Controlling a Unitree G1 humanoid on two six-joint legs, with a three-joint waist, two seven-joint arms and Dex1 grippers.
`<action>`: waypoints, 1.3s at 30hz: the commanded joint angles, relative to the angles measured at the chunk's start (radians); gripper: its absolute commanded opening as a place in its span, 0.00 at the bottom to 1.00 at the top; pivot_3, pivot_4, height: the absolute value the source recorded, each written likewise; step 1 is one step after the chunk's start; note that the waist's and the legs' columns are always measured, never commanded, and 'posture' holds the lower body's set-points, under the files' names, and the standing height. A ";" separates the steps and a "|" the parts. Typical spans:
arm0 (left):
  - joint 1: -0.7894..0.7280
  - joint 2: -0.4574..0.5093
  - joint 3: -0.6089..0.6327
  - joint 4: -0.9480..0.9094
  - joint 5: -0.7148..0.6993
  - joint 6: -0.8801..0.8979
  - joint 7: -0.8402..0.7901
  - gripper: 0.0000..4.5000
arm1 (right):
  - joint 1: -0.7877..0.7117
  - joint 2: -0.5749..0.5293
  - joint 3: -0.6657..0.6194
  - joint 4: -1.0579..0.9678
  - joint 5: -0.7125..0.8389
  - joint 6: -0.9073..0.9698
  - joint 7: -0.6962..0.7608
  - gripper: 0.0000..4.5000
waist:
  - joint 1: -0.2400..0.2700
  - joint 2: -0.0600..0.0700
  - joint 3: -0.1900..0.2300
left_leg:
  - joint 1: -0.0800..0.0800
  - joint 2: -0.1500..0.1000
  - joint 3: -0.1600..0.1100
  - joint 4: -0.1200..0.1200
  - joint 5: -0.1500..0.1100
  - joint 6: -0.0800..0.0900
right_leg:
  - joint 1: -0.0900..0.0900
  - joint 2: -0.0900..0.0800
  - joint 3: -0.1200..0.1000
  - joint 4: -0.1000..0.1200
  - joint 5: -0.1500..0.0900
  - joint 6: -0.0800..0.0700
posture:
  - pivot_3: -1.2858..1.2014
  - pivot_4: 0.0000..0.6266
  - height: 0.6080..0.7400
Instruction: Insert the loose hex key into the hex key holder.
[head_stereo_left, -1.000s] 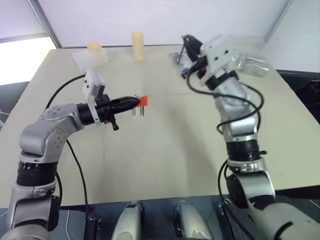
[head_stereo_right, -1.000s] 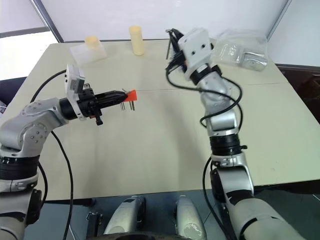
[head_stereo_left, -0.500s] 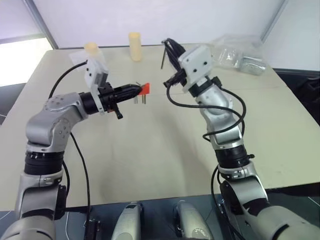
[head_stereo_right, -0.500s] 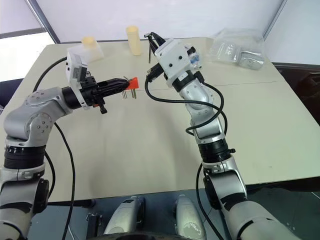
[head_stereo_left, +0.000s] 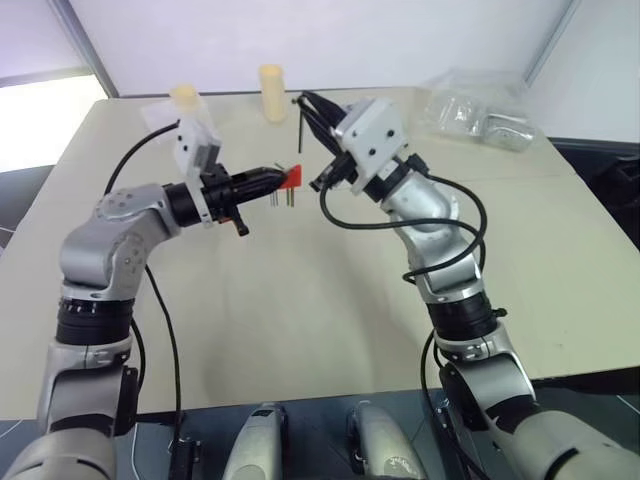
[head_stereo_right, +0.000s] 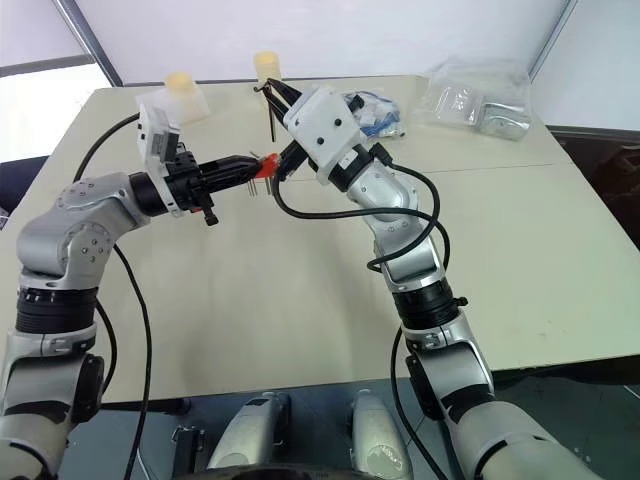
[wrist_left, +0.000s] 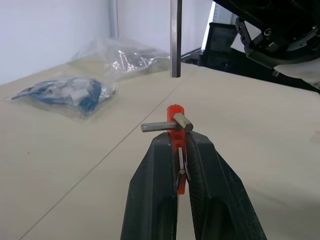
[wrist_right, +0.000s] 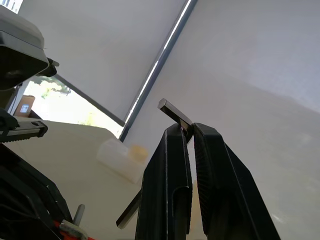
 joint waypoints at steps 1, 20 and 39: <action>-0.035 0.002 0.009 -0.013 0.006 -0.029 -0.006 0.00 | -0.007 0.001 0.002 -0.045 0.012 -0.004 0.009 0.01 | 0.000 0.000 0.000 | 0.000 0.000 0.000 0.000 0.000 0.000 | 0.000 0.000 0.000 0.000 0.000 0.000 | 0.52 0.24 1.00; -0.040 -0.009 0.014 -0.017 0.010 -0.040 -0.003 0.00 | -0.012 -0.014 0.001 -0.012 0.010 -0.012 0.026 0.01 | 0.000 0.000 0.000 | 0.000 0.000 0.000 0.000 0.000 0.000 | 0.000 0.000 0.000 0.000 0.000 0.000 | 0.52 0.24 1.00; -0.051 -0.004 0.019 -0.010 0.010 -0.042 -0.008 0.00 | -0.019 -0.028 -0.005 -0.002 0.012 -0.015 0.024 0.01 | 0.000 0.000 0.000 | 0.000 0.000 0.000 0.000 0.000 0.000 | 0.000 0.000 0.000 0.000 0.000 0.000 | 0.52 0.24 1.00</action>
